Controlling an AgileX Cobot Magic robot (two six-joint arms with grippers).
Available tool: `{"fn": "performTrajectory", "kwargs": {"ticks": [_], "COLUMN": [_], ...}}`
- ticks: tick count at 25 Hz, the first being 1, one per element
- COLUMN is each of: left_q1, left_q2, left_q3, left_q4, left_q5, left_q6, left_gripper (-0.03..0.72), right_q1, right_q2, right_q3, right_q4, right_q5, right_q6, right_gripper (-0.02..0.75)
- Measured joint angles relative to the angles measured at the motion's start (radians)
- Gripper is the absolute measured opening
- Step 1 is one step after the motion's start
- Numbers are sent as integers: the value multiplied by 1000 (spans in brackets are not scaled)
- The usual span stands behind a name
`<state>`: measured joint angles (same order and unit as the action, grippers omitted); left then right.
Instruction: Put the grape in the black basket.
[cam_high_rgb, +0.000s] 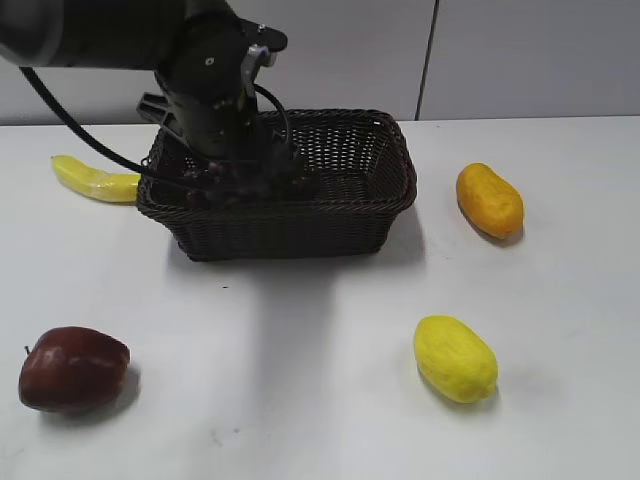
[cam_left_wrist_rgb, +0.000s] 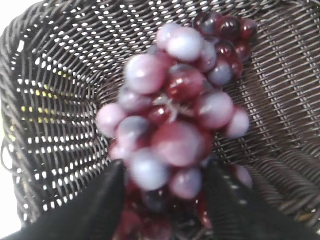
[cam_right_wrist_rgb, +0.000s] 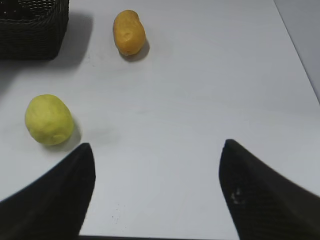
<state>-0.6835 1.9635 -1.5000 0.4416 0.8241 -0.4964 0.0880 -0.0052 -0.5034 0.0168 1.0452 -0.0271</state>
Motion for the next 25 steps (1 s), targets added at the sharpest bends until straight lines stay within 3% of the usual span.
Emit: {"fn": "performTrajectory", "kwargs": {"ticks": [5,10,15,19,25], "left_q1": [0,38,165,285,441], "left_q2": [-26,-40,-44,-66,-100], "left_q3": [-135,-355,-506,-513,-475], "left_q4": [-4,-55,-196,-295,-318], "left_q5": [104,288,376,391,392], "left_q6": [67,241,368,390,404], "left_gripper": [588,579,573,566,565], "right_q1": [0,0,0,0,0], "right_q2": [0,0,0,0,0], "right_q3": [0,0,0,0,0], "right_q4": [0,0,0,0,0], "right_q5": [0,0,0,0,0], "right_q6": [0,0,0,0,0], "right_gripper": [585,585,585,585,585]}}
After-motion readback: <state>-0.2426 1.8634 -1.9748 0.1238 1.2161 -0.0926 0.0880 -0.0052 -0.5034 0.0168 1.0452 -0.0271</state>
